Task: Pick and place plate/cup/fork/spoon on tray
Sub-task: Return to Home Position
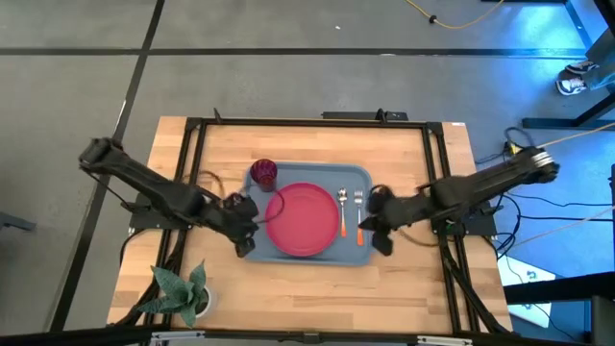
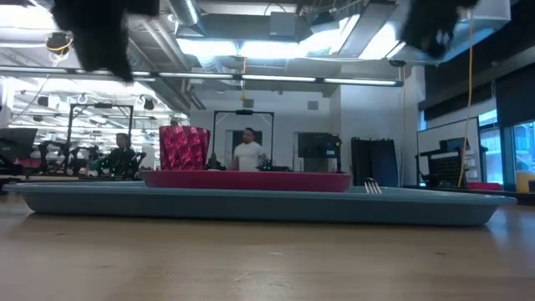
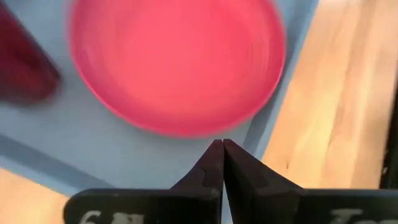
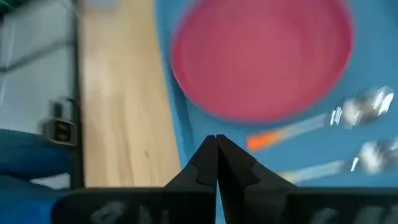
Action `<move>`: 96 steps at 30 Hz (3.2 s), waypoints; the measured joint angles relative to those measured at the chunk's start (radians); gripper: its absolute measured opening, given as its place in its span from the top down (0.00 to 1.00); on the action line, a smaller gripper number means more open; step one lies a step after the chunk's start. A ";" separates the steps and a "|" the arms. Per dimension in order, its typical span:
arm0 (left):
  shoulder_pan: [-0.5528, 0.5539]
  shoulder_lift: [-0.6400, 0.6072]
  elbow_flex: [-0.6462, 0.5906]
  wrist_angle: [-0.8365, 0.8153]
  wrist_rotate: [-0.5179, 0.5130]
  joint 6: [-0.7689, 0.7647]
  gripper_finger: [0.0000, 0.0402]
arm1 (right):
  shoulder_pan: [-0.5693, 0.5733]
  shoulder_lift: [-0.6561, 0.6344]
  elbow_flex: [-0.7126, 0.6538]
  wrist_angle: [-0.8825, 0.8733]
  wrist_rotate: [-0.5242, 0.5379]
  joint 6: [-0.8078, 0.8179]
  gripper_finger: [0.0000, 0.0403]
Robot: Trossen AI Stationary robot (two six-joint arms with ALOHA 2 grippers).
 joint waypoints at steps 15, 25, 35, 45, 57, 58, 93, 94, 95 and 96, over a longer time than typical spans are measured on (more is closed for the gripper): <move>0.000 -0.662 -0.115 -0.020 -0.240 0.290 1.00 | -0.057 -0.469 -0.004 0.035 0.041 -0.396 0.99; 0.000 -1.088 -0.308 -0.002 -0.205 0.299 1.00 | -0.066 -0.595 -0.028 -0.008 0.038 -0.395 1.00; 0.000 -1.195 -0.366 0.069 -0.191 0.440 1.00 | -0.066 -0.871 -0.306 0.082 0.091 -0.242 1.00; 0.000 -1.195 -0.459 0.340 -0.114 0.569 1.00 | -0.066 -1.119 -0.582 0.281 0.078 -0.237 1.00; 0.000 -1.194 -0.620 0.599 -0.109 0.569 1.00 | -0.066 -1.198 -0.758 0.461 -0.026 -0.291 1.00; 0.000 -1.195 -0.632 0.629 -0.109 0.576 1.00 | -0.066 -1.196 -0.773 0.493 -0.038 -0.291 1.00; 0.000 -1.192 -0.865 0.747 -0.083 0.752 1.00 | -0.065 -1.198 -0.969 0.683 -0.175 -0.475 0.98; 0.000 -1.192 -0.865 0.741 -0.082 0.752 1.00 | -0.065 -1.198 -0.969 0.683 -0.175 -0.476 0.98; 0.000 -1.192 -0.865 0.732 -0.082 0.752 1.00 | -0.065 -1.198 -0.969 0.683 -0.175 -0.477 0.98; 0.000 -1.192 -0.865 0.725 -0.082 0.752 1.00 | -0.065 -1.198 -0.969 0.683 -0.175 -0.476 0.98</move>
